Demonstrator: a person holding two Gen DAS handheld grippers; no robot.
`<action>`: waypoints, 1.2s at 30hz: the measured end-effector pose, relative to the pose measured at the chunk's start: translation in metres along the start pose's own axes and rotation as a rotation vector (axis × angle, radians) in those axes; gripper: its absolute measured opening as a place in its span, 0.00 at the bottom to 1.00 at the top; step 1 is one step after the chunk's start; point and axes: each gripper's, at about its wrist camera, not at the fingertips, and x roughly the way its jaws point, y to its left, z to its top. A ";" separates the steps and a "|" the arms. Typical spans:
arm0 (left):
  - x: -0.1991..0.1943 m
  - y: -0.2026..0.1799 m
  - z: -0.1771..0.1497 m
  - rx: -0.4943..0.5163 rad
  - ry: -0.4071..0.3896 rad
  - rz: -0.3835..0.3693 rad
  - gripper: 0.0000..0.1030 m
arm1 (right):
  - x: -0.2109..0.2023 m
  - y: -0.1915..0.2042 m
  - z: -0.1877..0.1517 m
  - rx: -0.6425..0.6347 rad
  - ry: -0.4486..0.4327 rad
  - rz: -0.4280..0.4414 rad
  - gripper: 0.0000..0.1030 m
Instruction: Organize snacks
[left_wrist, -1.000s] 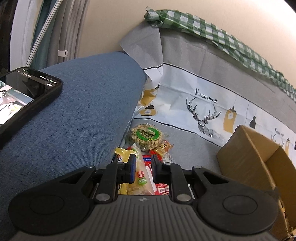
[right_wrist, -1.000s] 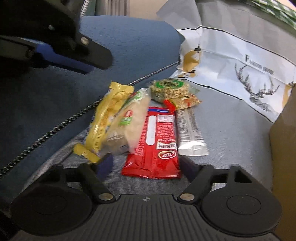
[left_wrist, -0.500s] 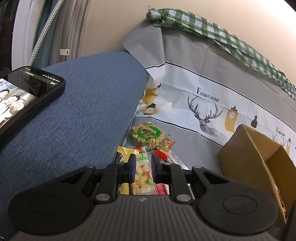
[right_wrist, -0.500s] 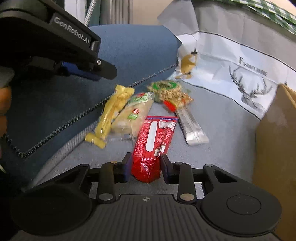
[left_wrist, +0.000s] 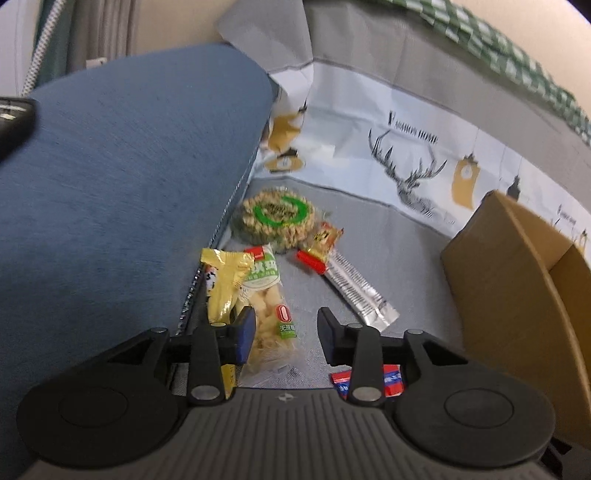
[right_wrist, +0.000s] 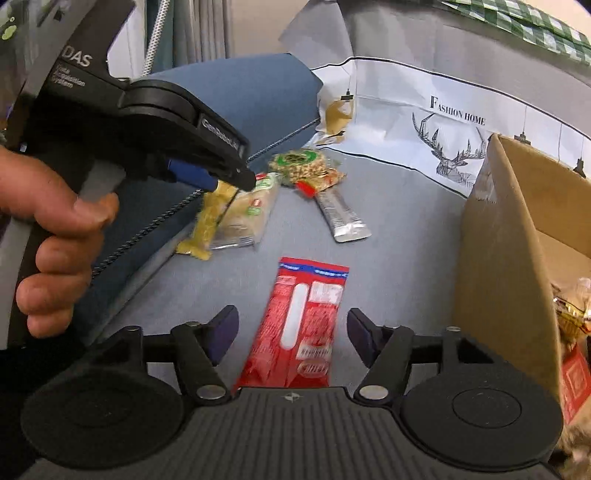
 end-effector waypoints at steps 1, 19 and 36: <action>0.005 -0.001 0.000 0.003 0.001 0.011 0.40 | 0.006 -0.002 0.000 0.016 0.015 0.009 0.67; 0.037 -0.007 -0.001 0.019 0.033 0.127 0.39 | 0.036 -0.006 -0.006 0.035 0.090 -0.010 0.49; -0.005 -0.013 -0.019 0.209 0.404 -0.126 0.39 | 0.013 -0.006 -0.014 0.107 0.103 -0.009 0.47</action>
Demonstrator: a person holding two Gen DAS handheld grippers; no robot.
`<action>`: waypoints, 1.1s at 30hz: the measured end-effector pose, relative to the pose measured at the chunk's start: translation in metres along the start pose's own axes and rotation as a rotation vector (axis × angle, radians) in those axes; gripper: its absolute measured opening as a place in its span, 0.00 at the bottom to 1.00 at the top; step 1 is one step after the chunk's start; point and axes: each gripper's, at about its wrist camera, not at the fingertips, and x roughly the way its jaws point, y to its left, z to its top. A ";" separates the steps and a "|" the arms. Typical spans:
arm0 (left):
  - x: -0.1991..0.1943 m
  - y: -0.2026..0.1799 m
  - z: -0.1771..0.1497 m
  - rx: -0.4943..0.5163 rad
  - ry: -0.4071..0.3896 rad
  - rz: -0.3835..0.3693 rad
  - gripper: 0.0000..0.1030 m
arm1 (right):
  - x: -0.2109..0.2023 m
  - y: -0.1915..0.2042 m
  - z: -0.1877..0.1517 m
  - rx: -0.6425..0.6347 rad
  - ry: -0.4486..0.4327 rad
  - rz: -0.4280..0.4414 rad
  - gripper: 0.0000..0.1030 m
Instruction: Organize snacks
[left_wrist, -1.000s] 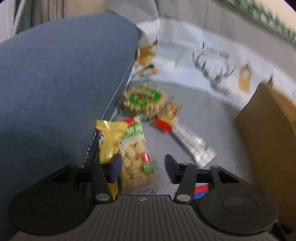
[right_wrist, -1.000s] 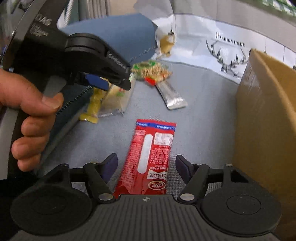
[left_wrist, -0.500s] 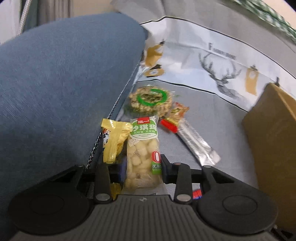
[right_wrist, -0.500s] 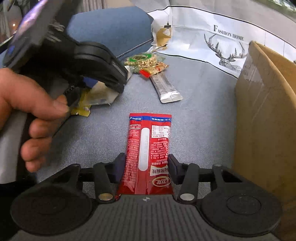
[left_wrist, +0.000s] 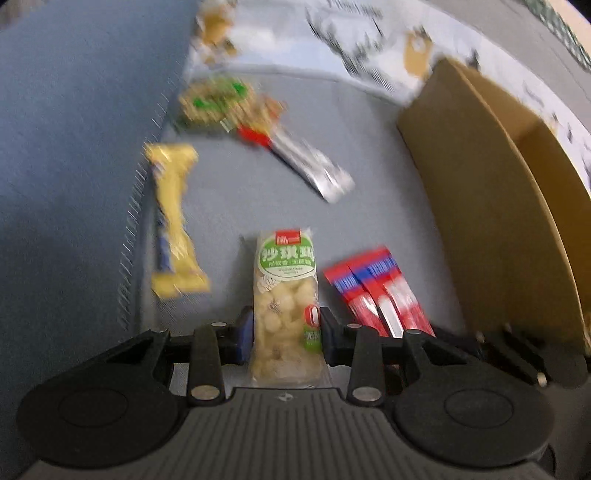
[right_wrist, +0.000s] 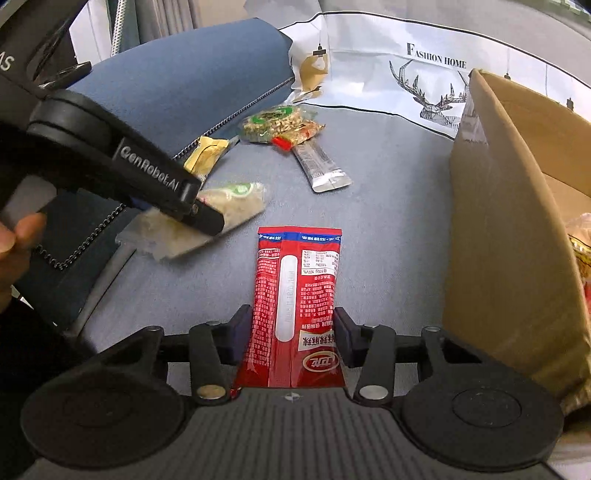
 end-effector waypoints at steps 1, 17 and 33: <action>0.002 -0.002 -0.002 0.012 0.017 -0.007 0.39 | -0.001 0.000 0.000 0.003 0.007 0.004 0.47; 0.020 0.000 -0.006 -0.045 0.055 0.001 0.44 | 0.010 -0.004 -0.006 0.013 0.023 0.021 0.60; 0.027 -0.004 -0.004 -0.023 0.061 0.016 0.45 | 0.011 -0.001 -0.009 0.000 0.010 0.004 0.49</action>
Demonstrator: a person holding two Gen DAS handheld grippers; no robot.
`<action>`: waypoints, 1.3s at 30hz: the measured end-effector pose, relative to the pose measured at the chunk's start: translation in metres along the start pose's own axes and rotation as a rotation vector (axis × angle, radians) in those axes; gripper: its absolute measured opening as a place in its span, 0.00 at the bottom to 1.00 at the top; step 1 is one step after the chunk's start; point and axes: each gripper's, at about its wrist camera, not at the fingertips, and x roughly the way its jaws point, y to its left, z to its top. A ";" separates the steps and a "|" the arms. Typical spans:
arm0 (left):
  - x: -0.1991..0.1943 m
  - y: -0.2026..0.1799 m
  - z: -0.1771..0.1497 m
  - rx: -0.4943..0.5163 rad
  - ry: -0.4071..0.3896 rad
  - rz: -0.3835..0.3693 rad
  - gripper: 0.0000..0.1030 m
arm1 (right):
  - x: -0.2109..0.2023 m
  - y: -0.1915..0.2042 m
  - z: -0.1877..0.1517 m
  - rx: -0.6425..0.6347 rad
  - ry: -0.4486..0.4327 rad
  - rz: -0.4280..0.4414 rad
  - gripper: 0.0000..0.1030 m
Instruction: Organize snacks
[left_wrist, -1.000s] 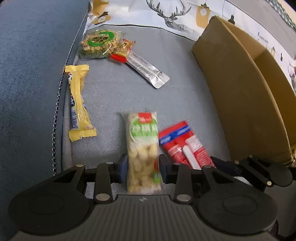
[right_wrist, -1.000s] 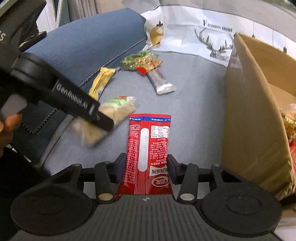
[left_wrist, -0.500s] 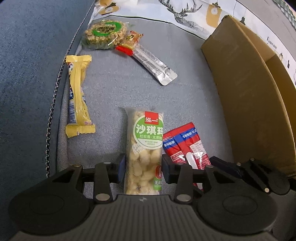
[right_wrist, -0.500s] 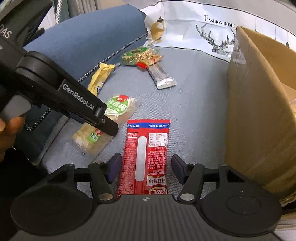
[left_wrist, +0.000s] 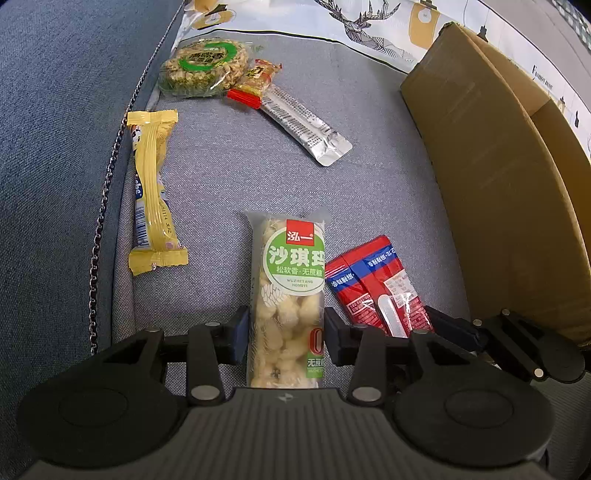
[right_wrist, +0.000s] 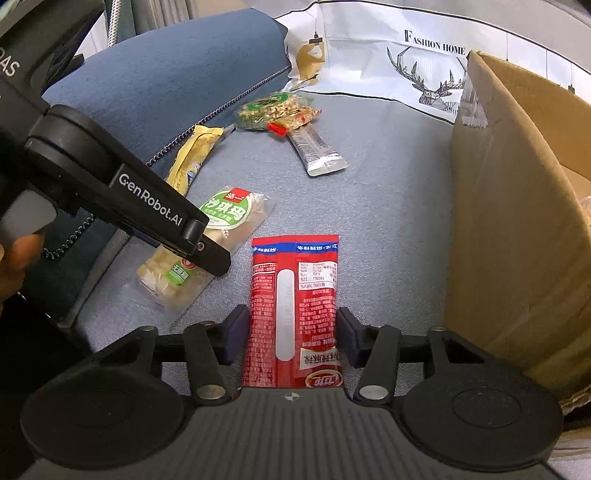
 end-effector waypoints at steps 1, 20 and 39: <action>0.000 0.000 0.000 -0.001 0.000 0.000 0.45 | -0.001 0.000 0.000 -0.004 -0.003 -0.001 0.48; 0.002 0.000 -0.001 0.014 -0.002 0.010 0.49 | 0.001 0.001 0.000 -0.011 -0.002 -0.029 0.51; 0.002 -0.001 -0.002 0.039 -0.010 0.025 0.39 | -0.002 0.005 -0.002 -0.023 -0.025 -0.046 0.46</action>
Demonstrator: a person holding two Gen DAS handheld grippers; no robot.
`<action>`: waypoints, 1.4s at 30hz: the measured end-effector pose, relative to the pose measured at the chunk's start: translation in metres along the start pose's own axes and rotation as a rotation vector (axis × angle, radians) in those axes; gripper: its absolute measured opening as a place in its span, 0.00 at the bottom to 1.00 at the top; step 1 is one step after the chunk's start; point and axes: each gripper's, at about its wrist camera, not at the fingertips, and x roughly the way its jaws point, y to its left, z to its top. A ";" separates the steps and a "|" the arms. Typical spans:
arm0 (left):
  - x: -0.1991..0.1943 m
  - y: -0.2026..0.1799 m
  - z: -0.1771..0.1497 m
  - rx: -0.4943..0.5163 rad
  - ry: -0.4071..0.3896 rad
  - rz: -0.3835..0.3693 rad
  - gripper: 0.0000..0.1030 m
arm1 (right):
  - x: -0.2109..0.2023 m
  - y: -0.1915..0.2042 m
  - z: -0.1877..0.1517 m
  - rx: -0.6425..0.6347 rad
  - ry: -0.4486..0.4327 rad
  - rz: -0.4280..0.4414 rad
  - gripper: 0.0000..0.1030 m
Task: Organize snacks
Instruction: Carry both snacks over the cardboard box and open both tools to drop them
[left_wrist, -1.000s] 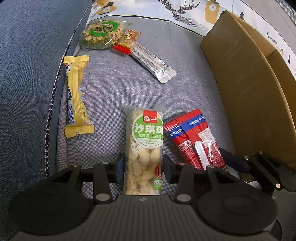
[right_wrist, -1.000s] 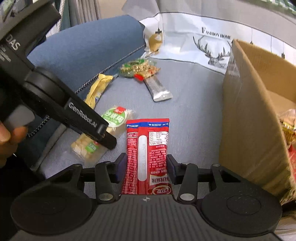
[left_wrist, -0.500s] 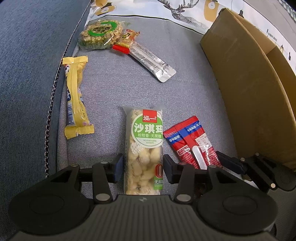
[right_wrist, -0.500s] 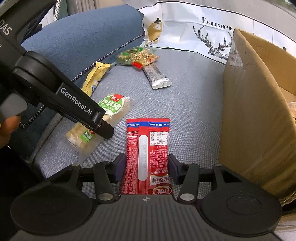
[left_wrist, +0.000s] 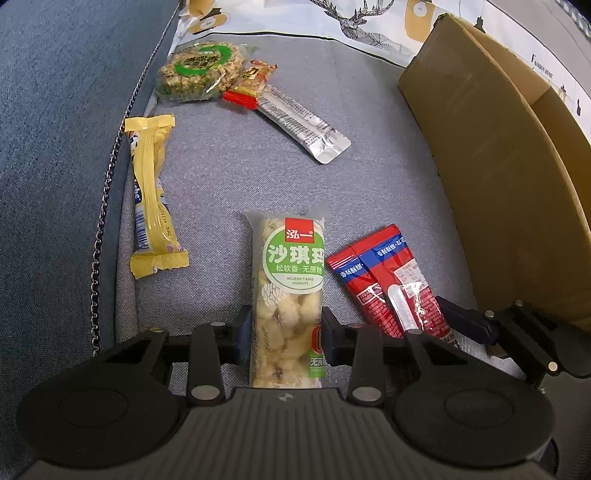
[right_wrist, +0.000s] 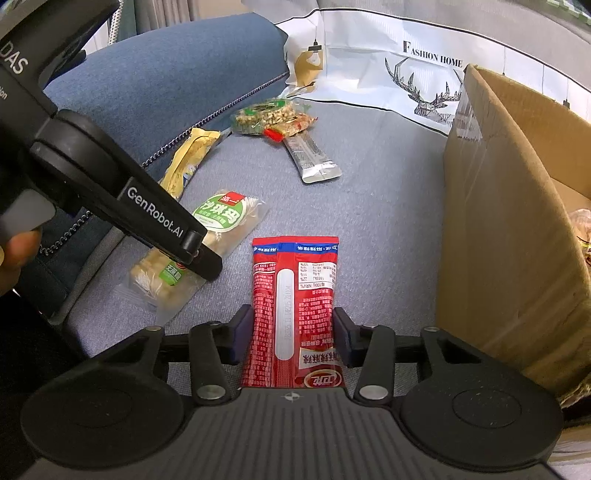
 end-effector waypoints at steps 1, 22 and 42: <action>-0.001 0.000 0.000 -0.001 -0.003 -0.001 0.39 | -0.001 0.000 0.000 -0.002 -0.004 -0.001 0.46; -0.086 0.011 -0.038 -0.074 -0.472 -0.084 0.39 | -0.091 -0.008 0.012 -0.021 -0.288 -0.022 0.44; -0.114 0.007 -0.053 -0.147 -0.638 -0.083 0.39 | -0.147 -0.143 -0.004 0.159 -0.528 -0.180 0.44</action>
